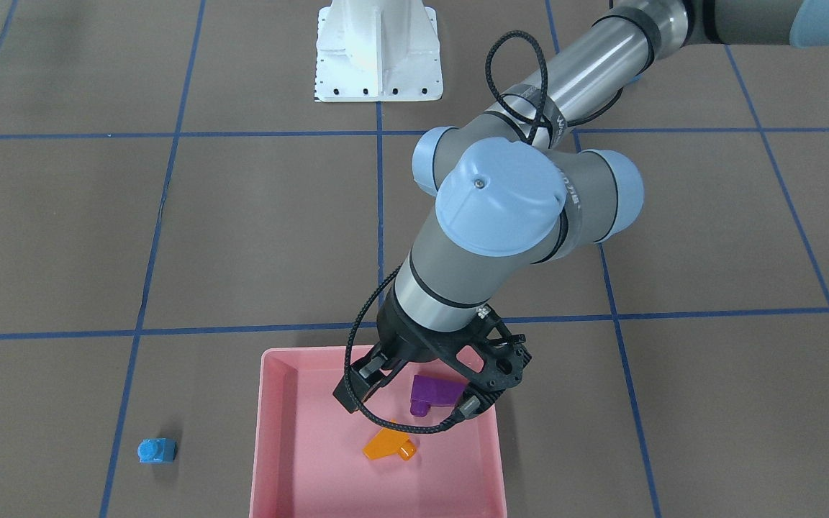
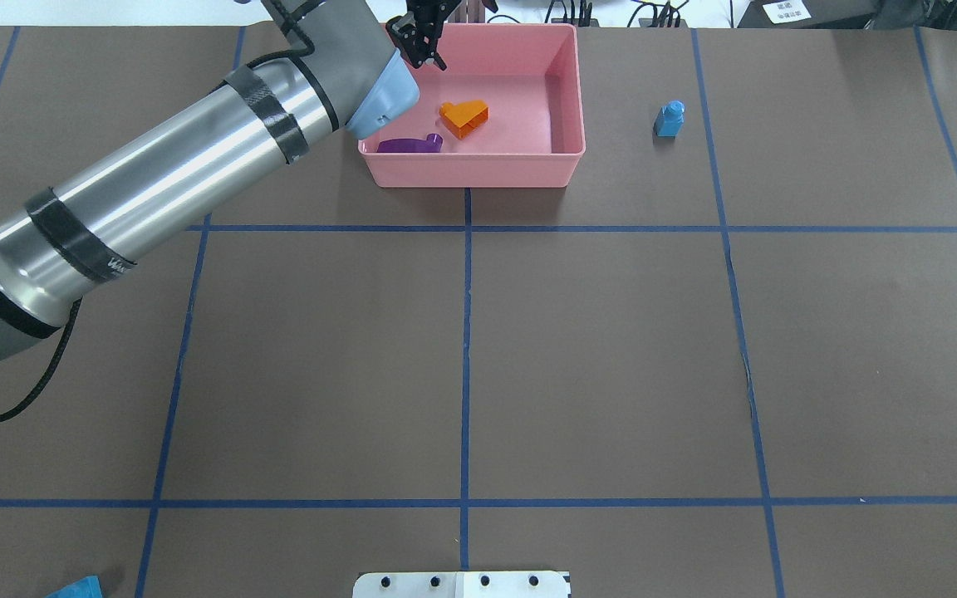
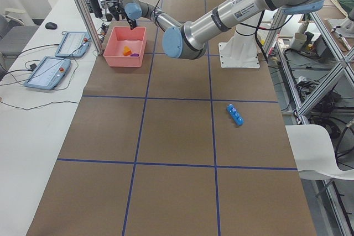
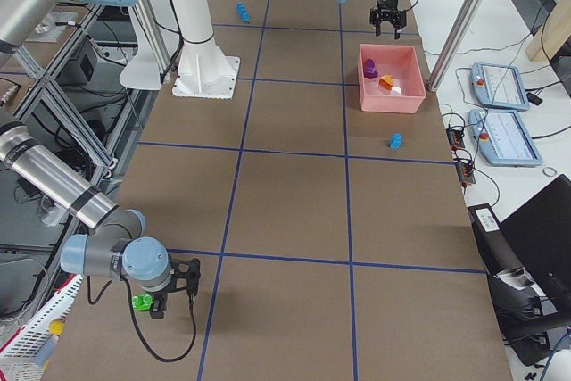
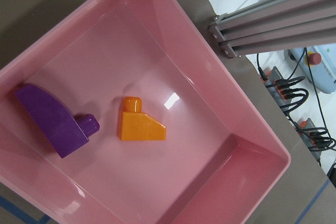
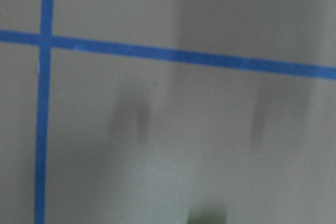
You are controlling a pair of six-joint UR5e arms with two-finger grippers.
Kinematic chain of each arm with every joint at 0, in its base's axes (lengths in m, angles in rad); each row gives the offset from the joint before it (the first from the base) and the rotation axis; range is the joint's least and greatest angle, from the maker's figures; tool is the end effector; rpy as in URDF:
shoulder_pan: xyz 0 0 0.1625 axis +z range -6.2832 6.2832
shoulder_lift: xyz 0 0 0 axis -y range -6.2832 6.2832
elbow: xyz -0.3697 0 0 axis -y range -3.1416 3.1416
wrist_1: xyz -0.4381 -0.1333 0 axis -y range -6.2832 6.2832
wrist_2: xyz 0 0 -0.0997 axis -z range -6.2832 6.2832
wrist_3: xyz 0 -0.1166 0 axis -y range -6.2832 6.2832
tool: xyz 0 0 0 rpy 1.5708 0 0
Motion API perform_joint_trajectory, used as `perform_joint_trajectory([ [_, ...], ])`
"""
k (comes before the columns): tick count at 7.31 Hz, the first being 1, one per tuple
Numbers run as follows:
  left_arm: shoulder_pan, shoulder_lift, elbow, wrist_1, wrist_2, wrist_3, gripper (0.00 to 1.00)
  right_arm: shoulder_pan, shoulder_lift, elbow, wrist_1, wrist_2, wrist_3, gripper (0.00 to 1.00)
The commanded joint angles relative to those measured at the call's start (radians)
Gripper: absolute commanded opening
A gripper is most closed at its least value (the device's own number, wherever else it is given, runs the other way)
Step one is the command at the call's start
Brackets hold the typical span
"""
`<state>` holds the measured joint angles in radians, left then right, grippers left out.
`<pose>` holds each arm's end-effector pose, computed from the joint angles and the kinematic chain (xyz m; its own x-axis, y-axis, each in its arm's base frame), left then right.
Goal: Put all blocks into box
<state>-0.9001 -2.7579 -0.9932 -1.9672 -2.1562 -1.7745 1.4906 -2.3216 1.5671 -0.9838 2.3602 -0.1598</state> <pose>0.4666 -0.6989 0.0179 0.2524 -0.5895 -0.7673 0.4227 0.7805 -0.4605 0.0382 -0.1552 0.8305 0.6899 -0.0956 0.7176 0.1912 0.9801 -0.0532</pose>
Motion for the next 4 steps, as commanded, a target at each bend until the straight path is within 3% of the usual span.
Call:
perform_joint_trajectory([
  [1,-0.006,0.065,-0.183,0.167,-0.010,0.127,1.00,0.033,-0.013,-0.141,0.093,-0.009,-0.067,1.00],
  [2,-0.014,0.102,-0.265,0.247,-0.010,0.212,1.00,0.034,-0.009,-0.178,0.135,-0.001,-0.050,1.00],
  [3,-0.005,0.206,-0.427,0.352,-0.007,0.339,1.00,0.034,-0.002,-0.179,0.137,0.011,-0.015,1.00],
  [4,-0.003,0.386,-0.626,0.381,-0.007,0.457,1.00,0.034,0.004,-0.180,0.137,0.055,0.035,1.00],
])
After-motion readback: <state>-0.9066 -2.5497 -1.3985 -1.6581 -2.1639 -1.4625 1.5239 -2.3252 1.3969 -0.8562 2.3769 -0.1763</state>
